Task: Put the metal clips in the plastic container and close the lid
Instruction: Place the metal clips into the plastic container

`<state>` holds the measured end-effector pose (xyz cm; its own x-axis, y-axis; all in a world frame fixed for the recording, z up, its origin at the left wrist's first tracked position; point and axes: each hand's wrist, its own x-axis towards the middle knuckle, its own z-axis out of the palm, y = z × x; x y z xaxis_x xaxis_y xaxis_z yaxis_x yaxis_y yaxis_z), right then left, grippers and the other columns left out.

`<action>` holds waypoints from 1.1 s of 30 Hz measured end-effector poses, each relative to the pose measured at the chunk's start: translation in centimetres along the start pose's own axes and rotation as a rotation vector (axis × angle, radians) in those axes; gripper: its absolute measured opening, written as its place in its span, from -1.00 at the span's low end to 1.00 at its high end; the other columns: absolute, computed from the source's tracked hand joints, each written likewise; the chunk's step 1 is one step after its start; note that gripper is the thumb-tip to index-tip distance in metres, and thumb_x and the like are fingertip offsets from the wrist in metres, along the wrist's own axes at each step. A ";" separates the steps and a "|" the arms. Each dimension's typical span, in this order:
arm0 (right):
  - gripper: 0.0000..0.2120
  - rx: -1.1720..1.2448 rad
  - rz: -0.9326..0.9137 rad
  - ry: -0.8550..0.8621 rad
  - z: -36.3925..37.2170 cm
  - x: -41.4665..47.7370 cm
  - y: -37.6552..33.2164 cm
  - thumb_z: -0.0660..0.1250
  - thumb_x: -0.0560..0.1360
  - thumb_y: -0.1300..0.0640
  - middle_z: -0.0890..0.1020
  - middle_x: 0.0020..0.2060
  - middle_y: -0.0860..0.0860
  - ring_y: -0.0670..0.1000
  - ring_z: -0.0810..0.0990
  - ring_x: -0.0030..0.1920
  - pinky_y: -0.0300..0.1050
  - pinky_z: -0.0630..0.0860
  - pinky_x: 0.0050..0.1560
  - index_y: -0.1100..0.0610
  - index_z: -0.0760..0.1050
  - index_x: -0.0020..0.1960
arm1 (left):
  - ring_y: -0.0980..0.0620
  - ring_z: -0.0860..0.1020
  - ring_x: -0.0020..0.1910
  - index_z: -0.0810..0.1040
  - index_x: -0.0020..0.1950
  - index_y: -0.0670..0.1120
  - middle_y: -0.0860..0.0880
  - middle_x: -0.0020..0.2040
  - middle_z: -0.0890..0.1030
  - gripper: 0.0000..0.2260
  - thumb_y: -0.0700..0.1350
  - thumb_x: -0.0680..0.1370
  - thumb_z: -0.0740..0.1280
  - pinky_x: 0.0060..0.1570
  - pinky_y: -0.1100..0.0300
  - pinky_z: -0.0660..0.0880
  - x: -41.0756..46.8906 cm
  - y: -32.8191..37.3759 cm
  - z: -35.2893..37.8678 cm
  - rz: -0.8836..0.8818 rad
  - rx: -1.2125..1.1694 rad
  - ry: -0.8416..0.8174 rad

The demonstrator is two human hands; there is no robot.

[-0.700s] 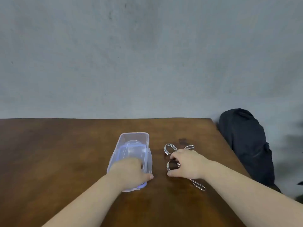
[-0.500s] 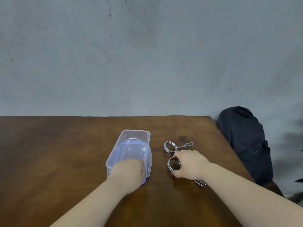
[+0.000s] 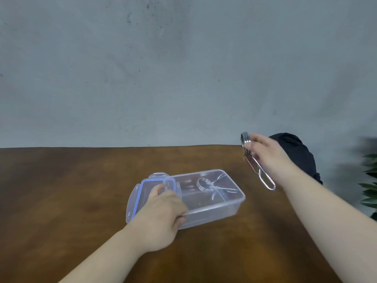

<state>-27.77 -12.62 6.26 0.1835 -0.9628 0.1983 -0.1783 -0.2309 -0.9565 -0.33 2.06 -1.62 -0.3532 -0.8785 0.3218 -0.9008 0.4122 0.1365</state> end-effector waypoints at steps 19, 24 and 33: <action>-0.52 -1.220 -0.300 -0.761 11.1 -2.7 4.8 0.35 0.26 -0.30 0.65 -0.18 -0.05 0.08 0.63 -0.13 -0.02 0.61 -0.17 -0.04 0.62 0.05 | 0.17 0.07 0.49 0.08 0.51 0.19 0.23 0.45 0.13 -0.02 0.31 0.23 0.53 0.45 0.12 0.17 -1.6 -1.5 4.3 -0.188 -0.324 -0.034; -0.67 -1.265 -0.352 -0.811 12.7 -3.0 5.8 0.38 0.34 -0.21 0.65 -0.25 -0.04 0.07 0.62 -0.21 -0.11 0.41 -0.36 0.02 0.60 -0.07 | 0.21 -0.19 0.53 -0.26 0.57 0.12 0.18 0.59 -0.16 0.22 0.32 0.22 0.54 0.50 0.13 0.00 -0.3 -1.8 5.3 -0.265 -0.320 -0.181; -0.65 -1.116 -0.328 -0.780 12.0 -2.1 5.0 0.40 0.42 -0.24 0.67 -0.12 -0.10 0.00 0.56 -0.13 -0.03 0.55 -0.15 -0.02 0.56 0.04 | 0.09 -0.09 0.55 -0.24 0.56 0.18 0.15 0.59 -0.11 0.23 0.38 0.16 0.52 0.48 -0.05 0.20 1.2 -2.4 6.0 -0.289 -0.301 -0.189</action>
<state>-17.42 -10.08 -1.56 0.7837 -0.6041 -0.1449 -0.6207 -0.7706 -0.1446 -0.09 -1.48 -7.16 -0.1636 -0.9848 0.0580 -0.8656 0.1715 0.4705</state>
